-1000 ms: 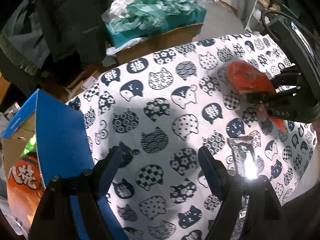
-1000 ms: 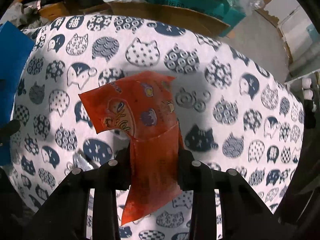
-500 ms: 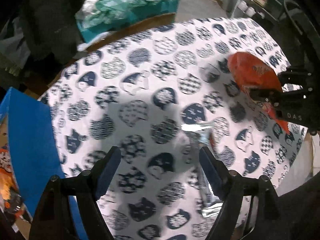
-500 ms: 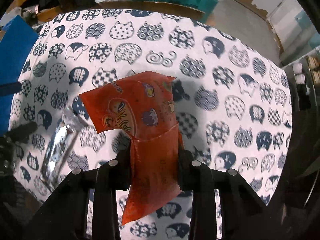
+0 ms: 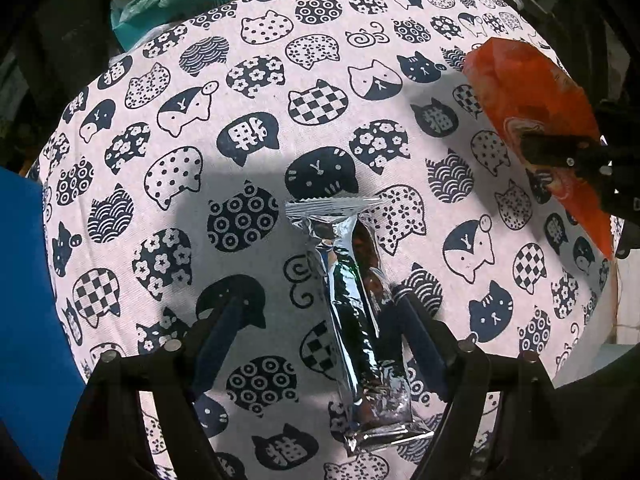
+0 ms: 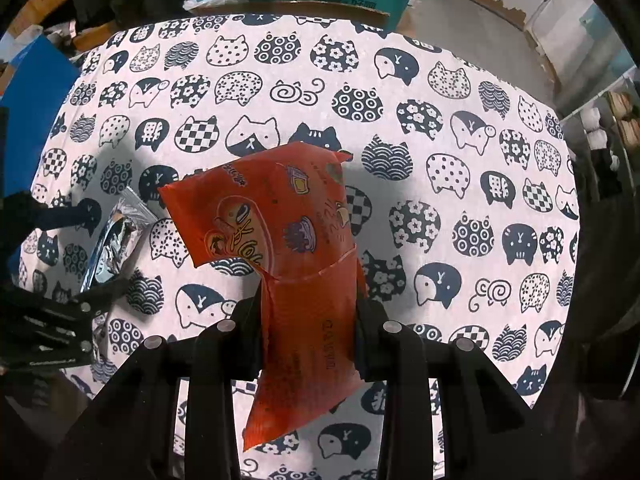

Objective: Organize snacks
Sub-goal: 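Grasp the red-orange pouch with the right tool while the left tool grasps the silver foil packet, then carry both packets into the cardboard box and open both tools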

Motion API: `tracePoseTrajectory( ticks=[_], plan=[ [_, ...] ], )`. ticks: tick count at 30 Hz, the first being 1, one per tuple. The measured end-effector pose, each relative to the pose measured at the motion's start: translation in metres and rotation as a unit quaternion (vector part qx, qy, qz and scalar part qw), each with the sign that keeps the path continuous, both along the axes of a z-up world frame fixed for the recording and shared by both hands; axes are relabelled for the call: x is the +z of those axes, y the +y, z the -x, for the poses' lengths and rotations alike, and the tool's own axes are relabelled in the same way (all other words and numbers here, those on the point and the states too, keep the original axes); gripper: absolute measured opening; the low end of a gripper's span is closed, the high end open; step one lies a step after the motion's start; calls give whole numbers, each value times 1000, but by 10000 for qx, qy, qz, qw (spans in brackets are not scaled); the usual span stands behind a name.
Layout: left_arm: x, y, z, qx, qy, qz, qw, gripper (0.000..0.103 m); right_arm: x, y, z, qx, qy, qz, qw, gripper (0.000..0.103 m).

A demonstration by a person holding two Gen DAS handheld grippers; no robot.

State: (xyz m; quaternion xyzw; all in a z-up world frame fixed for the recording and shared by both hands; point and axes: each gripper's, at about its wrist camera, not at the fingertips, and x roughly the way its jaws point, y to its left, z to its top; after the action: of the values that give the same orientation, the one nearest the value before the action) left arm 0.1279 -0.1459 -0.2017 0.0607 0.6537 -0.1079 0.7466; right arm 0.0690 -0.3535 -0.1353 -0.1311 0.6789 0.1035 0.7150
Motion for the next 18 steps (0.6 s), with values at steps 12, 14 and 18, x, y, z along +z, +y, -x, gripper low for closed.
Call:
tracePoseTrajectory(
  ticks=[12,14,18],
  plan=[
    [6,16,-1,121,-133,123,9998,30,8,14,2,103,-36,5,9999,31],
    [14,23,1,130,-199,147,9996,30,11,16,-2,115,-61,5,9999,31],
    [33,31,3,131,-426,62,9990,30,23,29,-11,133,-123,-38,9998,31]
  ],
)
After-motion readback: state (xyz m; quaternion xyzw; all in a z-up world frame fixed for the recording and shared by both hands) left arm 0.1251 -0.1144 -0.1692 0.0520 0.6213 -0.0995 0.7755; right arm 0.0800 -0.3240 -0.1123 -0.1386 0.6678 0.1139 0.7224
